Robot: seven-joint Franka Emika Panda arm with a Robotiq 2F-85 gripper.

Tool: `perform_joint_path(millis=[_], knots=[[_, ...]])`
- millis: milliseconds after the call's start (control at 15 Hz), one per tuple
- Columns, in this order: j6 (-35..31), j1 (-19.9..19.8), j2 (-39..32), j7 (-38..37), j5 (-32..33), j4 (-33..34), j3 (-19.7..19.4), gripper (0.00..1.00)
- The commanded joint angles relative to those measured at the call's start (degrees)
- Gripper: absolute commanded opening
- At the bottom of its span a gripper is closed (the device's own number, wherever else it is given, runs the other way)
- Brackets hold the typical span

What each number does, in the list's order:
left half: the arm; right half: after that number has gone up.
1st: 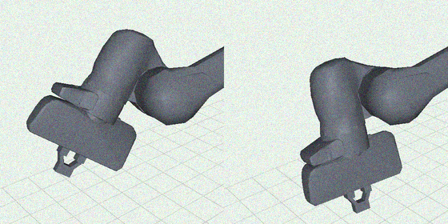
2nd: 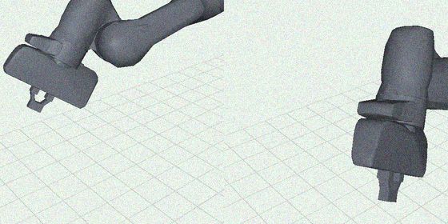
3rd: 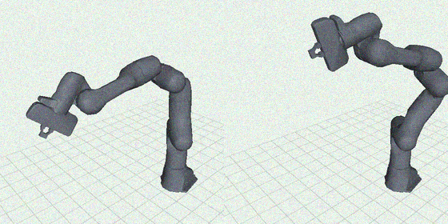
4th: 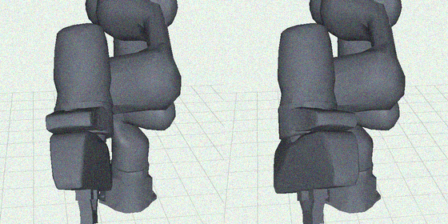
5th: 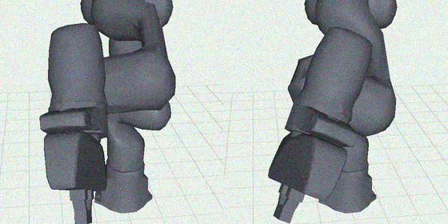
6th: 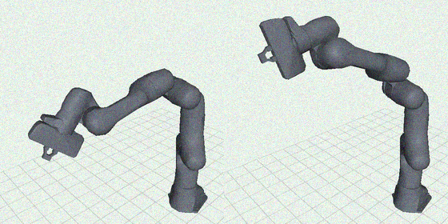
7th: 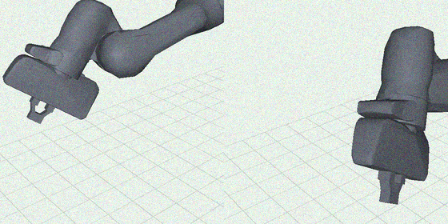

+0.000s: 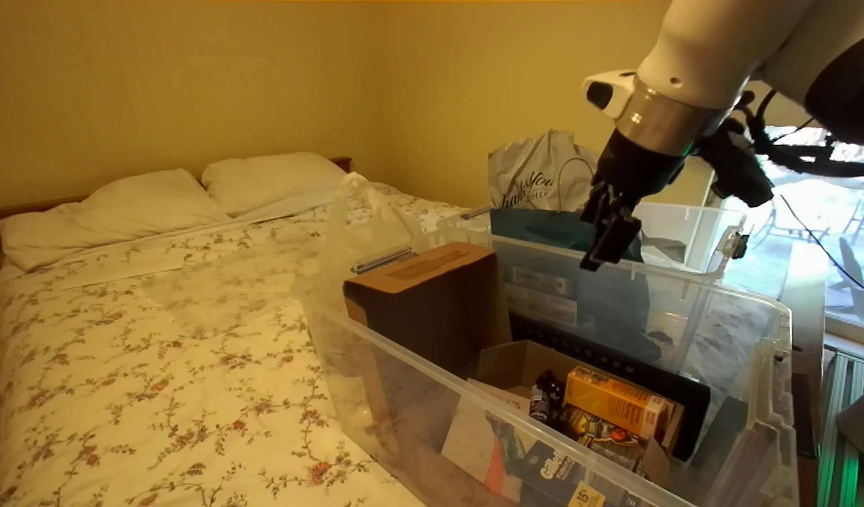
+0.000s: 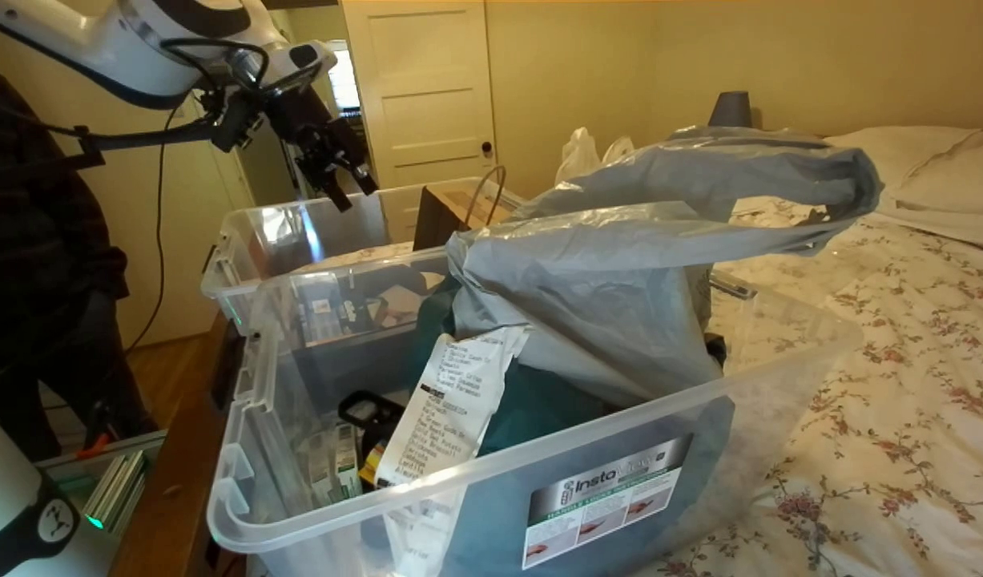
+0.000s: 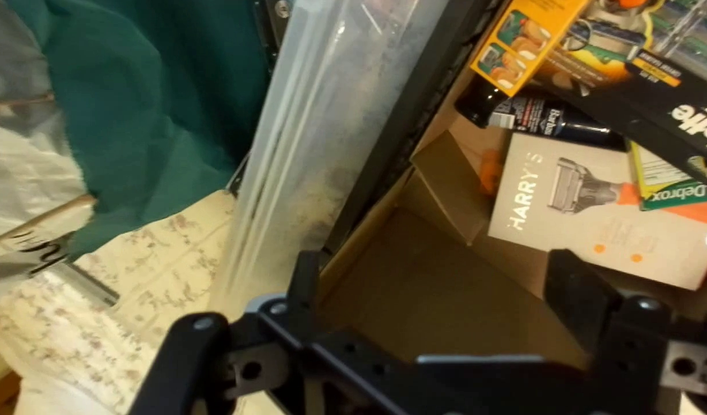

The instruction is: Move the remote and the pink box from the left storage box to the right storage box

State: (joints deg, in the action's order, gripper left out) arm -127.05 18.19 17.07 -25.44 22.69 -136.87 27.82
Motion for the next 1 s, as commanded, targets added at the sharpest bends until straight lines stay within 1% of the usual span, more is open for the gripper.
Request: perform_joint_path(millis=[0, 133, 200, 267, 400, 467, 533, 667, 933], knots=[[0.01, -1.48, -14.31, 1.66, -2.74, 6.85, -0.93, 1.00], [1.15, -0.76, -20.37, 2.48, -4.11, 9.61, -2.14, 1.00], [-0.79, 0.00, -22.06, 6.11, -6.18, 10.07, -3.11, 1.00], [-0.78, 0.56, -16.41, 2.09, -3.04, 5.81, -3.43, 1.00], [-1.18, 1.07, -20.81, 4.35, -4.47, 8.10, -4.51, 1.00], [-1.20, 1.20, -21.85, 4.70, -4.67, 8.81, -4.68, 1.00], [3.07, 1.53, -22.50, -1.11, -5.50, 9.85, -5.33, 1.00], [5.91, 2.83, -25.22, -7.96, -3.52, 11.04, -6.13, 1.00], [12.58, 5.24, -30.90, -17.39, -6.09, 14.44, -7.03, 1.00]])
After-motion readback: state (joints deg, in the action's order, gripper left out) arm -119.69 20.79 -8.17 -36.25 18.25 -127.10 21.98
